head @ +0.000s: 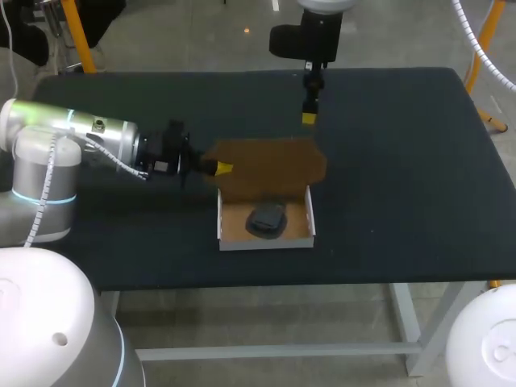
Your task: Assemble the packaging by folding the flat box into shape, placing the metal phone stand inside, and closing the box properly
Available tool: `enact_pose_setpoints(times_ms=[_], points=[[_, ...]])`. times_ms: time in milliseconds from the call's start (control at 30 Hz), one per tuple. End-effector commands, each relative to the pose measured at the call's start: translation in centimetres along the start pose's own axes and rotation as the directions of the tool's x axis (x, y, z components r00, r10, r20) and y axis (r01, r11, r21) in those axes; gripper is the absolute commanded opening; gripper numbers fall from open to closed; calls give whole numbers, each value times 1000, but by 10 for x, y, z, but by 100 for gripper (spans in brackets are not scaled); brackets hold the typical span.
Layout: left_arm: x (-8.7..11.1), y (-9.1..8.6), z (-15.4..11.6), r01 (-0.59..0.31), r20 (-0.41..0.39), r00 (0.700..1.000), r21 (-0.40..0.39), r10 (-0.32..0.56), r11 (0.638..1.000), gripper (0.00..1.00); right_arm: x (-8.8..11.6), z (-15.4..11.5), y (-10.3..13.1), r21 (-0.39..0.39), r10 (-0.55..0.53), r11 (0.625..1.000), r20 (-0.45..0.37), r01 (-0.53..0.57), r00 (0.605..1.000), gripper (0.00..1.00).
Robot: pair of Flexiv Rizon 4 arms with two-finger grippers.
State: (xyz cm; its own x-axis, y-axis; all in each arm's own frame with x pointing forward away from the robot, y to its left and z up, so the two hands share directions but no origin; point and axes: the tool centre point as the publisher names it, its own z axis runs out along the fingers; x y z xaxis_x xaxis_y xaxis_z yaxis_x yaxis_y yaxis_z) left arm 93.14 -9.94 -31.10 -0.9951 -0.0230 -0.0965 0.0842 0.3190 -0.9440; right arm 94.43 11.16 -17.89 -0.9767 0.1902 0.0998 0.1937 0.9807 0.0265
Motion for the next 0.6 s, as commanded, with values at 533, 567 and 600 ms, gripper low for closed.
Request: enact_pose_setpoints(times_ms=[533,567,600], points=[[1,1,0,0,-1,1000,0,0,1000,0,-18,-1,32,-42,-135,989,138,142,981,97],[1,1,0,0,-1,1000,0,0,1000,0,-20,0,35,-35,-149,987,147,156,978,87],[1,1,0,0,-1,1000,0,0,1000,0,-21,1,37,-38,-161,985,153,169,975,85]])
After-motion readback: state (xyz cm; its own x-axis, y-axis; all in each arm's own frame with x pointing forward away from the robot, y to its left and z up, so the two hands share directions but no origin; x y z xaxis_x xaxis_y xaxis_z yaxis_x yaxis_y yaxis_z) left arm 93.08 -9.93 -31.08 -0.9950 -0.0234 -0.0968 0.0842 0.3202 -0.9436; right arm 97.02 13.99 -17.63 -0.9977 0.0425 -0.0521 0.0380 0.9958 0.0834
